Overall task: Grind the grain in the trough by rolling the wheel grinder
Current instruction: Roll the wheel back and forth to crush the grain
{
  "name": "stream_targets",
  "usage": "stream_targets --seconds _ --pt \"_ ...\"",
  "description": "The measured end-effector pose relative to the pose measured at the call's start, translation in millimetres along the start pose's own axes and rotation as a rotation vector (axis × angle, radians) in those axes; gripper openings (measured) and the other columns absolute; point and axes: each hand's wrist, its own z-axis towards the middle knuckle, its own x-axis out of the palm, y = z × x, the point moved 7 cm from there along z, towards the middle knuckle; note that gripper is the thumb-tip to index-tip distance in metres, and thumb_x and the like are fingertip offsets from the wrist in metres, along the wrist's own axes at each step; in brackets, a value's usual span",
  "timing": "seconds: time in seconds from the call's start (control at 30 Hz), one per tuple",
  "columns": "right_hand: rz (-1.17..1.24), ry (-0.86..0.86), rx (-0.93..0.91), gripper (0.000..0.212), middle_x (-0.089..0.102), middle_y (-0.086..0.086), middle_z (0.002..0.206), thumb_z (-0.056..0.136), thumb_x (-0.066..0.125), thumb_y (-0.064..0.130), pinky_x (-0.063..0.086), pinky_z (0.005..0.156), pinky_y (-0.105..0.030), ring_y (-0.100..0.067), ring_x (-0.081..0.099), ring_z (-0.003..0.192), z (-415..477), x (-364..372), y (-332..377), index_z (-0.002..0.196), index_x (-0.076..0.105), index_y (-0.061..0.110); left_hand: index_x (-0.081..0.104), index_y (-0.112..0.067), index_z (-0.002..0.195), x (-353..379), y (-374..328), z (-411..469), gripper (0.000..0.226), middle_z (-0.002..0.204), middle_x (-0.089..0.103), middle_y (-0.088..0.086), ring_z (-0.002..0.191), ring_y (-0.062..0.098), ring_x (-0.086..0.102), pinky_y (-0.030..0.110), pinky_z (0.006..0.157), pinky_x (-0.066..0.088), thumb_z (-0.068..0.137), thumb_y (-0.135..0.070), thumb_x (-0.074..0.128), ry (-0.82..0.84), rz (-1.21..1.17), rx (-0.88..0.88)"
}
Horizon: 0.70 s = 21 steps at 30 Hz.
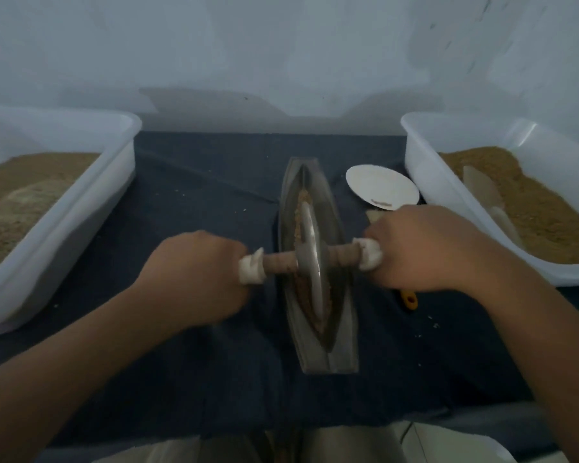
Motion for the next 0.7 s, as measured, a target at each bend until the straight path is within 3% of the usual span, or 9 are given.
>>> stream_targets --seconds 0.13,0.3,0.37,0.43,0.53,0.6,0.63,0.67,0.7 --pt "0.009 -0.014 0.039 0.032 0.062 0.006 0.061 0.084 0.065 0.050 0.036 0.051 -0.027 -0.008 0.059 0.059 40 -8 -8 0.063 0.062 0.026 0.052 -0.027 0.063 12 5 28 0.034 0.058 0.051 -0.011 0.050 0.013 0.047 0.025 0.051 0.035 0.077 -0.058 0.051 0.085 0.053 -0.103" --pt "-0.050 -0.229 0.203 0.040 0.063 0.005 0.066 0.080 0.055 0.066 0.050 0.057 -0.033 -0.017 0.060 0.061 96 -24 -37 0.065 0.064 0.029 0.059 -0.022 0.073 2 13 124 0.033 0.073 0.058 -0.002 0.065 0.025 0.055 0.033 0.062 0.045 0.085 -0.053 0.062 0.077 0.106 -0.203" --pt "-0.047 -0.268 0.212 0.038 0.062 0.006 0.067 0.081 0.053 0.064 0.050 0.058 -0.032 -0.017 0.059 0.061 95 -21 -35 0.068 0.063 0.030 0.060 -0.022 0.074 0 10 129 0.035 0.074 0.059 -0.002 0.067 0.025 0.057 0.033 0.062 0.046 0.088 -0.054 0.061 0.116 0.113 -0.187" --pt "0.010 -0.175 0.205 0.028 0.064 0.006 0.070 0.084 0.057 0.053 0.053 0.061 -0.033 -0.015 0.061 0.064 79 -7 -32 0.072 0.064 0.029 0.060 -0.022 0.071 0 5 108 0.030 0.071 0.060 -0.003 0.064 0.023 0.058 0.031 0.060 0.047 0.086 -0.047 0.060 0.140 0.126 -0.126" --pt "0.013 -0.039 0.115 0.030 0.061 0.010 0.064 0.089 0.063 0.046 0.040 0.048 -0.020 -0.001 0.056 0.056 33 14 -20 0.064 0.059 0.030 0.047 -0.025 0.059 -6 -8 46 0.032 0.054 0.047 -0.011 0.044 0.013 0.042 0.021 0.047 0.028 0.074 -0.052 0.056 -0.008 0.182 0.035" --pt "-0.034 -0.035 0.088 0.039 0.063 0.012 0.069 0.094 0.061 0.045 0.043 0.049 -0.016 -0.002 0.053 0.054 18 22 -12 0.060 0.049 0.029 0.039 -0.028 0.054 -8 -6 18 0.038 0.046 0.036 -0.013 0.038 0.006 0.031 0.018 0.045 0.017 0.073 -0.058 0.054 -0.045 0.143 0.044" --pt "-0.099 -0.098 0.105 0.042 0.063 0.011 0.070 0.095 0.053 0.050 0.049 0.055 -0.026 -0.004 0.049 0.055 20 19 -10 0.060 0.044 0.029 0.041 -0.028 0.055 1 -1 13 0.038 0.047 0.039 -0.012 0.040 0.007 0.035 0.019 0.045 0.019 0.075 -0.059 0.052 -0.009 0.104 0.013" --pt "-0.158 -0.194 0.118 0.041 0.059 0.010 0.065 0.090 0.046 0.058 0.041 0.046 -0.034 -0.007 0.042 0.051 26 11 -9 0.058 0.041 0.032 0.045 -0.028 0.058 10 4 14 0.038 0.050 0.044 -0.012 0.044 0.009 0.041 0.022 0.045 0.024 0.078 -0.061 0.048 0.048 0.068 -0.034" --pt "-0.180 -0.280 0.126 0.041 0.054 0.010 0.060 0.085 0.046 0.061 0.032 0.044 -0.030 -0.009 0.038 0.048 35 3 -11 0.057 0.042 0.032 0.049 -0.028 0.061 14 6 24 0.039 0.055 0.049 -0.011 0.049 0.012 0.047 0.025 0.048 0.030 0.080 -0.061 0.046 0.079 0.062 -0.077"
